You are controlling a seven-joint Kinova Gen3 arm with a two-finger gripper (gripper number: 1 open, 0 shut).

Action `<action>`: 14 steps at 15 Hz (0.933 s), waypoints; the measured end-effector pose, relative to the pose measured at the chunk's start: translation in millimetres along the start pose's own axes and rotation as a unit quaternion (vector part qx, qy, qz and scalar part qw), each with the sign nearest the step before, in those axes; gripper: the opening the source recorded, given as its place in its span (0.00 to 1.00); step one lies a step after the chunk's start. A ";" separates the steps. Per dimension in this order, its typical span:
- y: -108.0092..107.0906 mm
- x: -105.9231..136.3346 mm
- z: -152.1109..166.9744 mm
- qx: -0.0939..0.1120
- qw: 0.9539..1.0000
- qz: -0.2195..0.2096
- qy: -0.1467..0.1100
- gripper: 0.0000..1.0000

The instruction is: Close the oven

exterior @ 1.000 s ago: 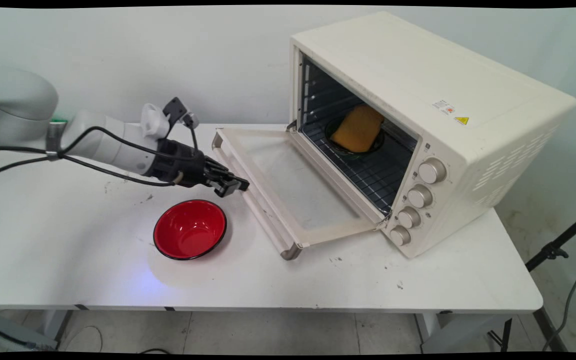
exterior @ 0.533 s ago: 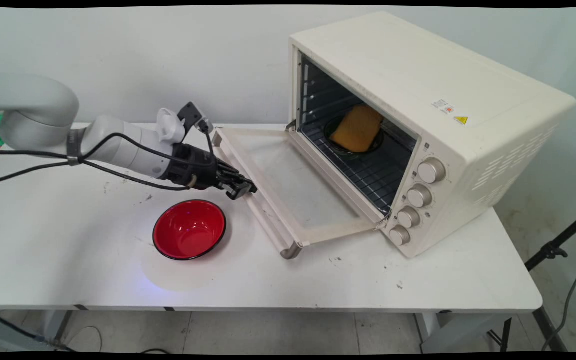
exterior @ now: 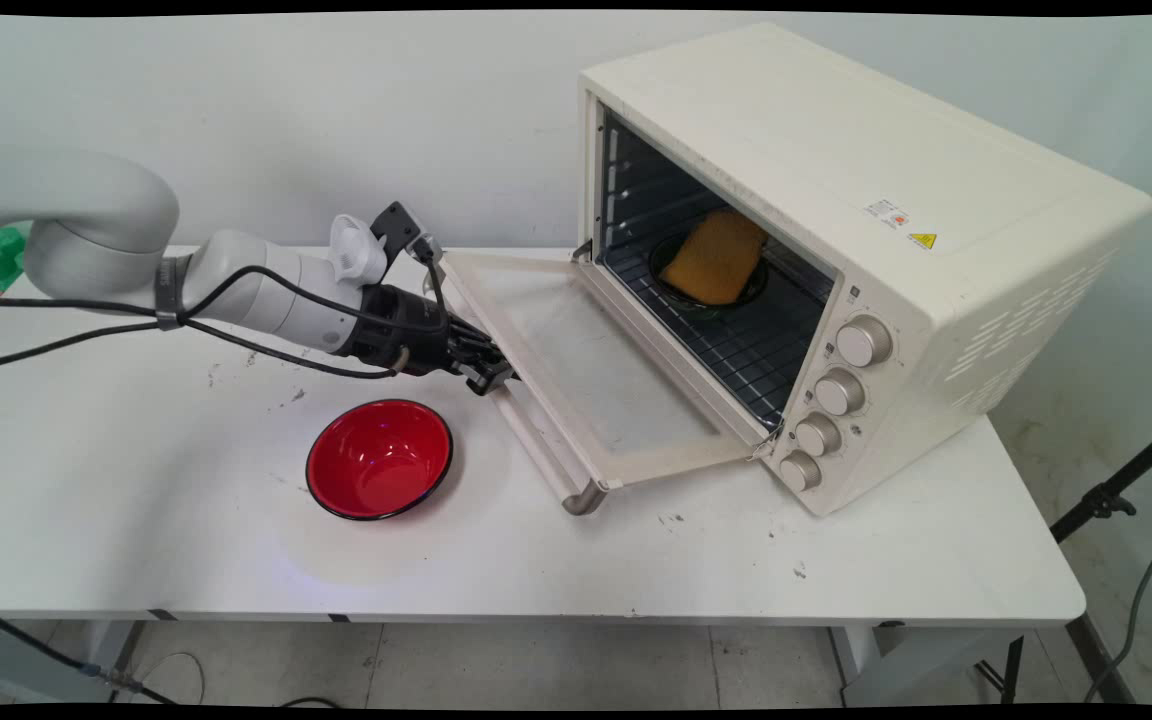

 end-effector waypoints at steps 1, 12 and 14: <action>0.0 1.2 0.0 0.000 1.000 0.000 0.001 0.00; -0.9 31.9 -13.7 0.000 1.000 0.006 0.028 0.00; -1.4 37.8 -18.5 0.001 0.999 0.006 0.031 0.00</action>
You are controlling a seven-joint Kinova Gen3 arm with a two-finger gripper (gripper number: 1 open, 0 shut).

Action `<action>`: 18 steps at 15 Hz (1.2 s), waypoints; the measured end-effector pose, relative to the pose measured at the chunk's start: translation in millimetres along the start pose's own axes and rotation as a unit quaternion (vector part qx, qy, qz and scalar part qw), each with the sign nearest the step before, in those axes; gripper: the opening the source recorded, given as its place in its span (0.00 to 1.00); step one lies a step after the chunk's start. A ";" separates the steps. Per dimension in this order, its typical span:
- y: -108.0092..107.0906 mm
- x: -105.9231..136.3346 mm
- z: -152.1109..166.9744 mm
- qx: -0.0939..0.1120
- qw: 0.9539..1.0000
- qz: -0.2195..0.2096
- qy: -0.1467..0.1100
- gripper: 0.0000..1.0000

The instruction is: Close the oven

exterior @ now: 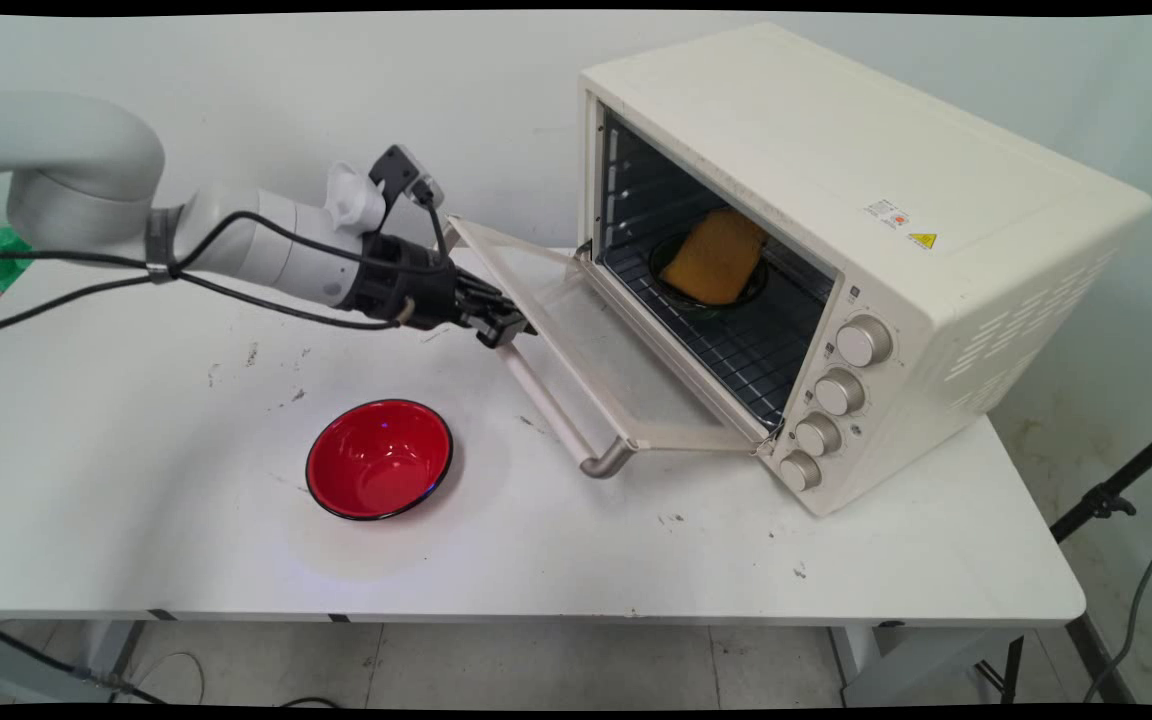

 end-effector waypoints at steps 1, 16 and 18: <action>-0.2 3.2 -2.2 0.000 1.000 0.000 0.002 0.00; -4.6 49.0 -19.8 -0.005 0.999 -0.007 0.031 0.00; -4.7 57.5 -17.8 -0.005 0.999 -0.008 0.036 0.00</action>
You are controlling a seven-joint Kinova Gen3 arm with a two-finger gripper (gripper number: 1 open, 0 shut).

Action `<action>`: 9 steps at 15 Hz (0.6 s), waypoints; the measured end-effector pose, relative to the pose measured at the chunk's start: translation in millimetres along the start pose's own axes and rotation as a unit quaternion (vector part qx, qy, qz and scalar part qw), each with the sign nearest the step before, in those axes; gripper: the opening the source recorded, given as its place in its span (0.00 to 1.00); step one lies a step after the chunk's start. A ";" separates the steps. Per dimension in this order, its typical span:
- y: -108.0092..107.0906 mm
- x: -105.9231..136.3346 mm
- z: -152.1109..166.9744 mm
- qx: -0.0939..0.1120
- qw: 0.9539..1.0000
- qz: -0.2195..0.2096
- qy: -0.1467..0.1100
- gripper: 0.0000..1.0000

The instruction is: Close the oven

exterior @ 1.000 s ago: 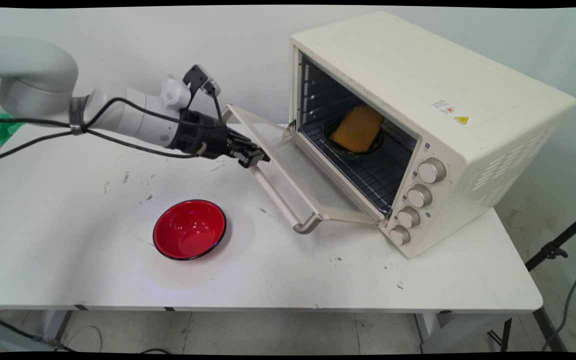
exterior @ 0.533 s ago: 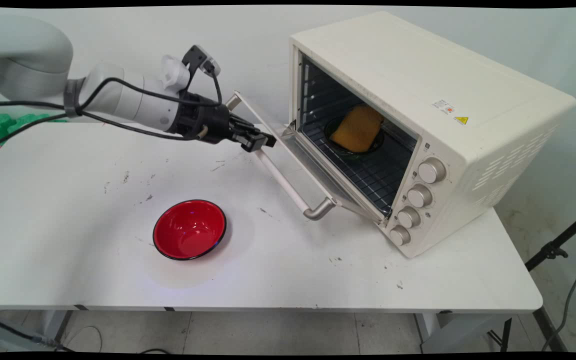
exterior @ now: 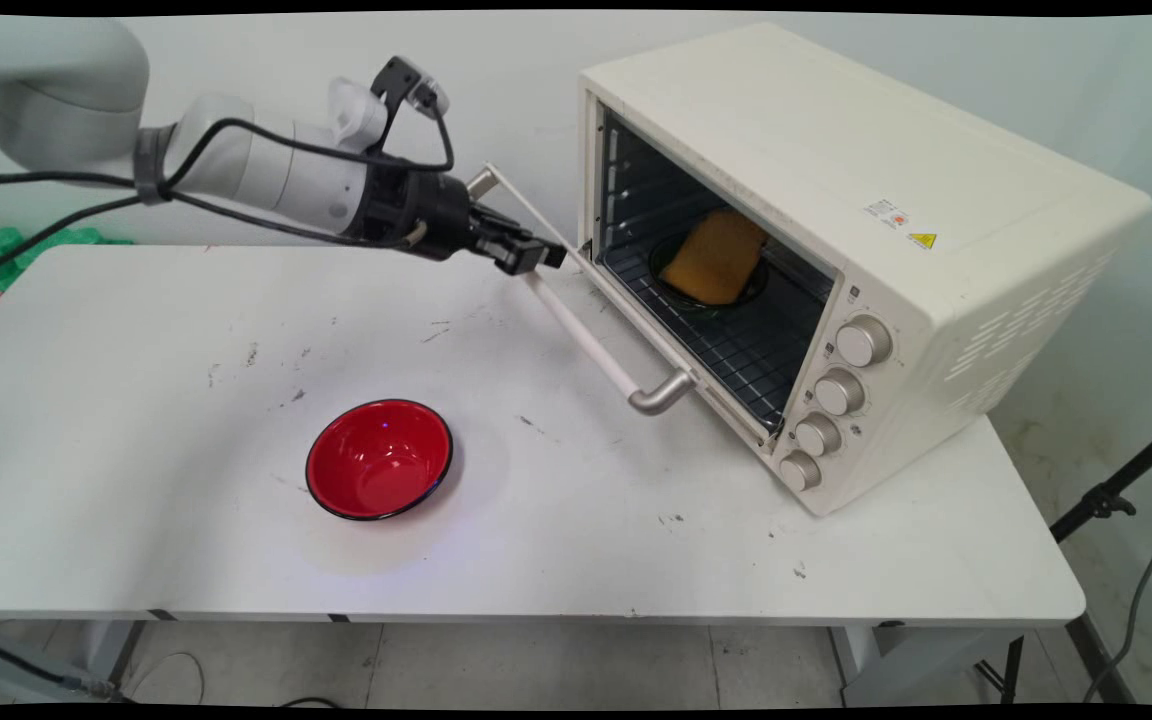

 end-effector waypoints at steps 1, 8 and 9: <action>0.0 4.8 2.0 0.000 1.000 -0.001 0.002 0.00; -1.0 35.6 14.8 -0.002 1.000 -0.005 0.022 0.00; -1.4 40.7 16.0 -0.002 1.000 -0.005 0.025 0.00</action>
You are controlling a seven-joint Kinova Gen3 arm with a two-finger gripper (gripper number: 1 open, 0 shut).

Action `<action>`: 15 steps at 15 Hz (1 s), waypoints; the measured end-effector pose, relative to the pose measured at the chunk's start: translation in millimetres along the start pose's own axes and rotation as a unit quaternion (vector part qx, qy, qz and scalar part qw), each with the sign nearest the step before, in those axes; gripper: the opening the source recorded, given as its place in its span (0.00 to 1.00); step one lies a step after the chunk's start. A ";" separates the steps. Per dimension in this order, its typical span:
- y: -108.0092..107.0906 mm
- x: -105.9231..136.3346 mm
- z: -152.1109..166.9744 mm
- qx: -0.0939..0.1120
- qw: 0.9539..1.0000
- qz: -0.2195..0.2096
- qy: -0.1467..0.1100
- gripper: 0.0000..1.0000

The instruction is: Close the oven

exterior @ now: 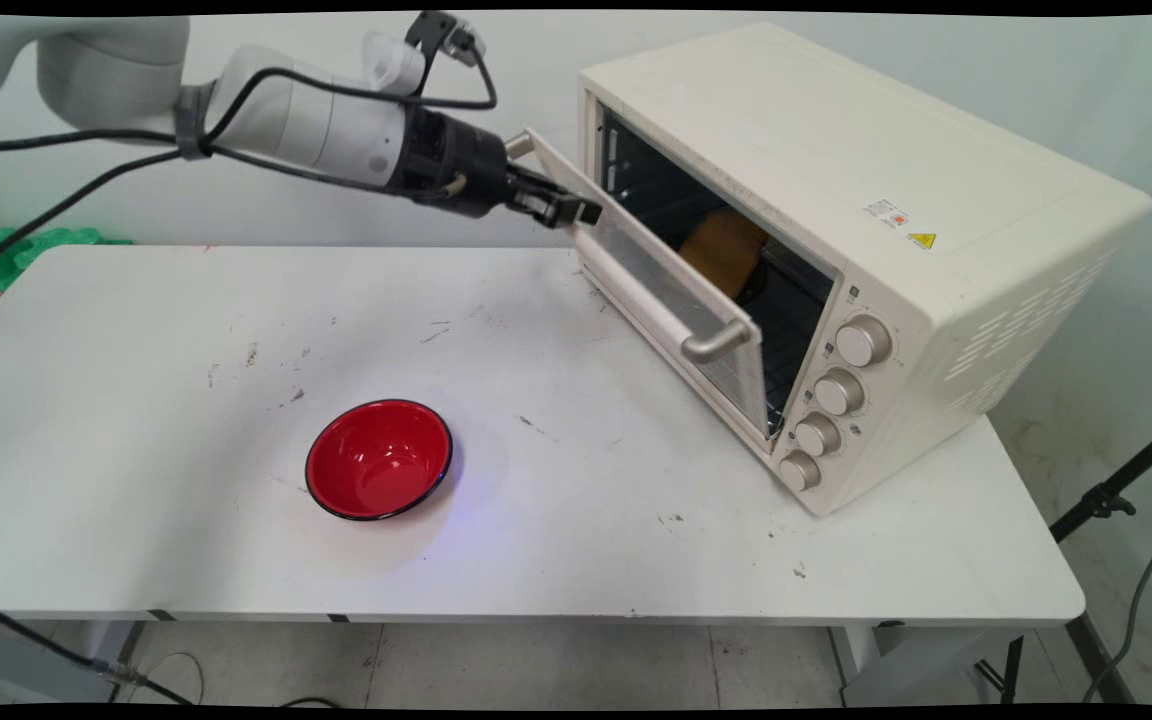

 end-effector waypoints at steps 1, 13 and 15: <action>-0.3 4.9 1.3 -0.001 1.000 0.000 0.004 0.00; -6.9 41.5 -11.0 -0.005 0.999 0.009 0.041 0.00; -8.5 44.6 -16.9 -0.007 0.999 0.012 0.045 0.00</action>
